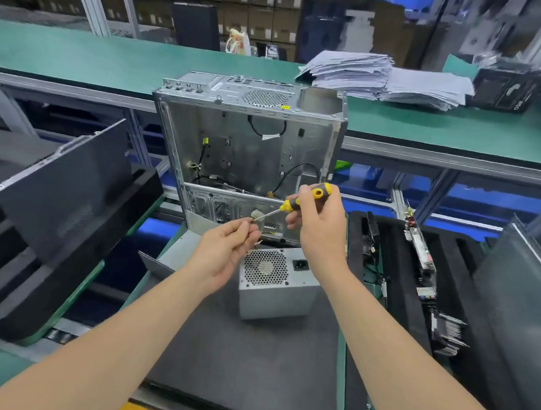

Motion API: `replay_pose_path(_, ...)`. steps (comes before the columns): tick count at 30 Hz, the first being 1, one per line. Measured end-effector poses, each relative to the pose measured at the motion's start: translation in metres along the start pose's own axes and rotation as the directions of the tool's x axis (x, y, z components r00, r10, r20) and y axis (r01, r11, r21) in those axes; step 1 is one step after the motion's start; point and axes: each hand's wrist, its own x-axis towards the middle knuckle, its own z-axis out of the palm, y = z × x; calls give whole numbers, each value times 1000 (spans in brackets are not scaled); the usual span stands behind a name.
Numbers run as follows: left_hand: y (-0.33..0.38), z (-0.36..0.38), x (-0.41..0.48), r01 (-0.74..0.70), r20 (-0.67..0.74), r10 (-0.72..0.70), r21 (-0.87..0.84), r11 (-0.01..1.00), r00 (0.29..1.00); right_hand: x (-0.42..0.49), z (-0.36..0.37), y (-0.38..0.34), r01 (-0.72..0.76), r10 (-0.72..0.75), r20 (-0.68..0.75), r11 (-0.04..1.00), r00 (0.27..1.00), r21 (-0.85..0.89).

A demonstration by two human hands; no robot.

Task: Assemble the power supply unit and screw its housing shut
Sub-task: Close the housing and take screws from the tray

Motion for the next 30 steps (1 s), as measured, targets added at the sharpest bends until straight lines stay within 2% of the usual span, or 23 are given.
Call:
replay_pose_path(4,6,-18,14,66,52,-64,-35,997,997,-1,16,4,6,-6,-14,999,1000,-48)
replay_pose_path(12,11,-32,31,135,140,-137,20,991,981,-2,31,8,3,-6,-29,992,1000,-125)
replay_pose_path(16,8,-39,34,-1,213,-56,257,966,975,-1,30,9,38,-29,60,987,998,-158)
replay_pose_path(19,3,-43,34,-144,255,32,431,891,966,-3,30,6,-4,3,-10,995,1000,-102)
replay_pose_path(24,4,-44,33,-257,240,143,554,792,960,-2,25,2,-22,26,49,997,998,-71)
replay_pose_path(28,10,-43,28,-365,333,178,666,651,926,0,21,-1,2,11,98,992,995,-129)
replay_pose_path(30,12,-41,26,-380,346,182,681,625,920,2,21,-2,1,12,101,991,995,-134)
